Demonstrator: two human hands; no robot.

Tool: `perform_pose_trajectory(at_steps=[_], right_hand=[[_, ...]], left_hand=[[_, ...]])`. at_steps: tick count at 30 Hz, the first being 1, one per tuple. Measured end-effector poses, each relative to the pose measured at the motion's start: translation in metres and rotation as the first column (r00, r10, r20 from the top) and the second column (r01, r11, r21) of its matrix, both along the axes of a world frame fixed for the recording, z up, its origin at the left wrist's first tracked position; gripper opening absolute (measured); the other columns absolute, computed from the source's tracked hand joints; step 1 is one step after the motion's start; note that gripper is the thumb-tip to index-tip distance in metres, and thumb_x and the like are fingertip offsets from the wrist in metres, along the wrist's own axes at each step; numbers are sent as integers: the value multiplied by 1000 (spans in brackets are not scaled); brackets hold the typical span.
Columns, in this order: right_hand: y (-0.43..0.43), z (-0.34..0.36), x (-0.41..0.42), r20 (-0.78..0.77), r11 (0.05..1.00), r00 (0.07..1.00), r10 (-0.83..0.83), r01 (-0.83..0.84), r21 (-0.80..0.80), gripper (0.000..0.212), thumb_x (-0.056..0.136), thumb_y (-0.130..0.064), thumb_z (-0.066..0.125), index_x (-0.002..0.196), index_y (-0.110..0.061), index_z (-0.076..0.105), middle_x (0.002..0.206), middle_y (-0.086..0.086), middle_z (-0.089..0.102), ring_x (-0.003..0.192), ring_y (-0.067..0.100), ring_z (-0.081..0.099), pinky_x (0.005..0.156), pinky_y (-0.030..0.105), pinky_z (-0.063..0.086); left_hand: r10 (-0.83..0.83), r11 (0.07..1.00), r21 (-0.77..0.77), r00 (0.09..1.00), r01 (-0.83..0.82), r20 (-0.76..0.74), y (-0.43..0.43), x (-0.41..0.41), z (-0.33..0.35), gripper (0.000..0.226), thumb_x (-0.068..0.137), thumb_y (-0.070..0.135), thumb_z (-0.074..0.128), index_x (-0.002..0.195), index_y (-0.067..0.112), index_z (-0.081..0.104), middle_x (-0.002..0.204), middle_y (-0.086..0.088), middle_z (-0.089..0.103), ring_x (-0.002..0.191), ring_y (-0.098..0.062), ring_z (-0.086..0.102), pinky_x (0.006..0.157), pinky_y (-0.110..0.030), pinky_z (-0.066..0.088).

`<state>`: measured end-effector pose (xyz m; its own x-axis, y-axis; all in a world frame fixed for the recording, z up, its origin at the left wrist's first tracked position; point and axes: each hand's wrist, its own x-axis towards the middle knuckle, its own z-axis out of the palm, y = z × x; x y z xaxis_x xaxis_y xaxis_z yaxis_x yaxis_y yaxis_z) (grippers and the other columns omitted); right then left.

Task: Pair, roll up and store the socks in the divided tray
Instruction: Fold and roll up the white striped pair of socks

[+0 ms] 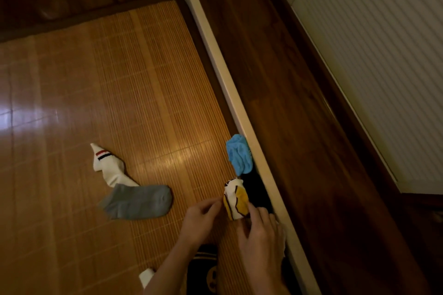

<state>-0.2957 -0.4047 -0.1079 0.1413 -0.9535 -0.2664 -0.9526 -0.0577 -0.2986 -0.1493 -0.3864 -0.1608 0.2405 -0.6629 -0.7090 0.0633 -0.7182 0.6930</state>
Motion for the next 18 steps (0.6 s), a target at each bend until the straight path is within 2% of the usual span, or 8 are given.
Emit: perform_pose_trajectory(at_steps=[2,4,8,10,14,18], right_hand=[[8,7,0,67,1000,998,-6,5,8,47,71,-14,89,115,-16,73,95,-5,68,93,20,68,80,40,54],[15,12,2,158,1000,987,14,-17,14,39,78,-10,83,114,-19,71,99,-6,66,95,19,67,80,37,54],[29,19,12,319,995,944,83,-99,35,31,88,-8,71,116,-21,69,107,-7,65,99,12,61,83,32,54],[36,21,19,362,982,924,122,-164,88,30,92,-13,68,119,-25,67,109,-10,64,102,8,58,86,28,52],[51,20,35,436,941,888,148,-262,214,21,97,-22,63,117,-29,65,107,-17,60,98,3,59,82,24,53],[66,9,50,450,901,882,138,-300,312,19,100,-34,59,118,-34,62,109,-23,55,103,1,58,89,25,54]], left_hand=[[13,1000,19,1000,-13,-5,9,5,5,24,105,19,56,118,22,77,115,7,77,109,-7,70,102,-33,54],[24,999,21,1000,-24,-19,19,10,11,25,106,16,54,116,23,75,112,5,78,104,-5,71,100,-29,55],[72,997,-6,997,-72,1,40,20,27,25,106,14,52,111,23,74,97,11,79,93,4,70,78,-8,51],[81,996,-26,996,-80,30,56,29,35,26,106,12,51,109,21,75,95,13,79,91,6,69,74,-3,47],[156,988,-28,981,-154,111,99,53,46,22,104,13,55,107,25,74,94,16,78,94,5,68,78,-5,48],[227,971,50,969,-232,95,148,83,51,18,104,19,56,113,22,72,104,8,77,103,-6,70,93,-24,54]])
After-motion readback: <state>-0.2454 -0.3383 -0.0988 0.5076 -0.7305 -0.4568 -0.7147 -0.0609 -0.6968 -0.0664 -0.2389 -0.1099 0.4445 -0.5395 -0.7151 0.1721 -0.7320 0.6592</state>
